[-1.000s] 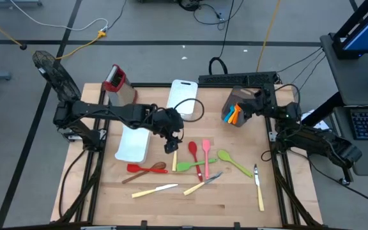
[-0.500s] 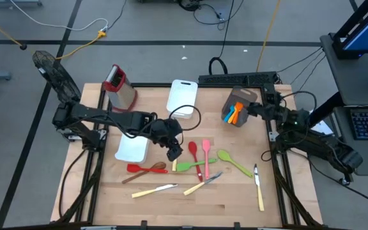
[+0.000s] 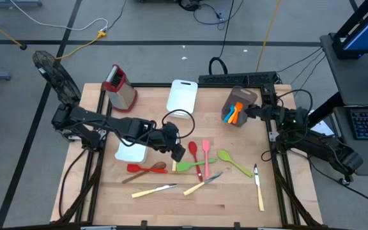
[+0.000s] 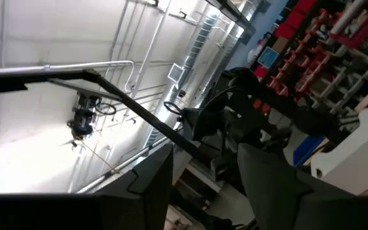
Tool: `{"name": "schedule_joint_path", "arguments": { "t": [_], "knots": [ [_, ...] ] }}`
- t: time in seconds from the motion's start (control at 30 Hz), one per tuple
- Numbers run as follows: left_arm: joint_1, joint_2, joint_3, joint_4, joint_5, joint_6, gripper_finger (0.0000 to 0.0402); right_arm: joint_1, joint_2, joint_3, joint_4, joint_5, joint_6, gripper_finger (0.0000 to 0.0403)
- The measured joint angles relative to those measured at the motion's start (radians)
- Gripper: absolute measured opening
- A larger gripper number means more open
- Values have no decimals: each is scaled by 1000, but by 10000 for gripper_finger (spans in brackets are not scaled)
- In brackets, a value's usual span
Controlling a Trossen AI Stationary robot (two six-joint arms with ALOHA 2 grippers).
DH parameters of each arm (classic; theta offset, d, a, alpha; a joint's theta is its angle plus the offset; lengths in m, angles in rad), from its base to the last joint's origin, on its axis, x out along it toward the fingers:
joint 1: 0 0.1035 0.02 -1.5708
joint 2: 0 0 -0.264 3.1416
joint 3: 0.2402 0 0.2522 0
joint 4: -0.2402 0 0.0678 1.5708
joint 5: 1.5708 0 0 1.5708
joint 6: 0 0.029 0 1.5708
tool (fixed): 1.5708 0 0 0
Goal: Pick & Place Kitchen Items
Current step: Put the red spatula into the black bin
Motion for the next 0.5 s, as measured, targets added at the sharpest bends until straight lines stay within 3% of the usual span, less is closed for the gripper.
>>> {"name": "schedule_joint_path", "arguments": {
  "t": [0.1, 0.2, 0.5],
  "knots": [
    [-13, 0, 0, -1, -1, -143, 248, 0, 0, 0, -10, 0, 44, 169],
    [-33, 0, 0, -6, -1, -176, 248, 0, 0, 0, -10, -1, 58, 169],
    [-146, 1, 0, -32, -1, 102, 248, 0, 0, 0, -11, -2, 53, 169]
  ]
}}
